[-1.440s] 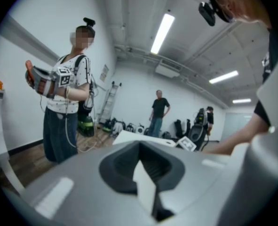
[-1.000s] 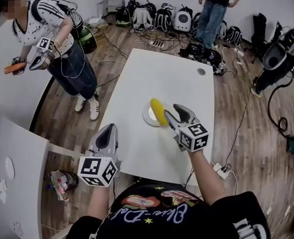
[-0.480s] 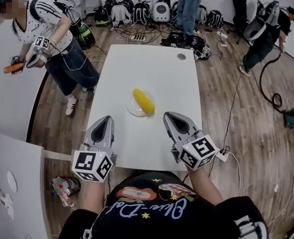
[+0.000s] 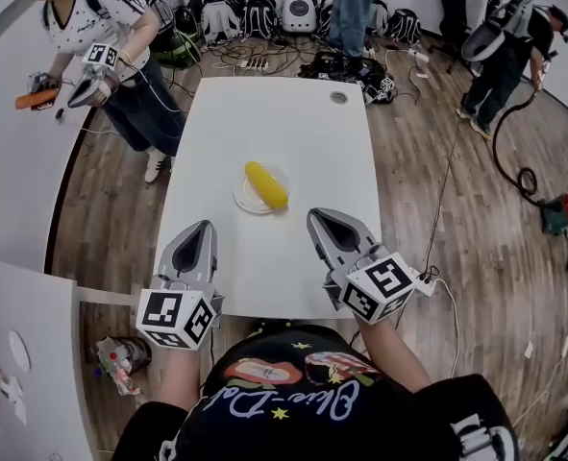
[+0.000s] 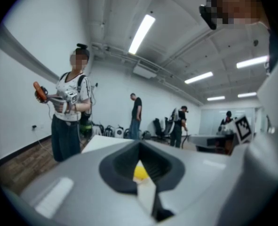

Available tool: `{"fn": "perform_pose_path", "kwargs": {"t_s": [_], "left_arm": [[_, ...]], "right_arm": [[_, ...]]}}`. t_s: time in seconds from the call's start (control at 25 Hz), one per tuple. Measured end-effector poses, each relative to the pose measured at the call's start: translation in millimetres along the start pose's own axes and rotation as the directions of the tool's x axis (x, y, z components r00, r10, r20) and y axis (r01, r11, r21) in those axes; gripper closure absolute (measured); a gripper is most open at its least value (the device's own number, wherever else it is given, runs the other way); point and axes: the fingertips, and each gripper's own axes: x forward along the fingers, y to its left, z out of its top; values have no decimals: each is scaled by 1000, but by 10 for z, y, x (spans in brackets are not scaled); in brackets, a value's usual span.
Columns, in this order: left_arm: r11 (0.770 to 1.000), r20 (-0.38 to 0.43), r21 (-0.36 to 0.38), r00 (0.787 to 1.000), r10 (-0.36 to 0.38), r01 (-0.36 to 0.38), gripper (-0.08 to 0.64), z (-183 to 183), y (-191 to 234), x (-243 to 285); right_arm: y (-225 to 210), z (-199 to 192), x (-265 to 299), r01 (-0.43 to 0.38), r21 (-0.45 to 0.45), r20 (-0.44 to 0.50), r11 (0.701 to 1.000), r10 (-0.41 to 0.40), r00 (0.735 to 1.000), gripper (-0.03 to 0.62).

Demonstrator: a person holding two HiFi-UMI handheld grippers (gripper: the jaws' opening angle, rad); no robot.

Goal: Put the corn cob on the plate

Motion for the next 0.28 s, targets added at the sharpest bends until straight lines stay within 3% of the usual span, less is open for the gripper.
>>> {"fn": "perform_pose_path", "kwargs": {"t_s": [0.28], "left_arm": [[1000,-1,-11,1000,2,-2,568,-2,-46,51]], "right_arm": [[-58,0,-9,-10,4,-8,1000,10,1000,575]]}}
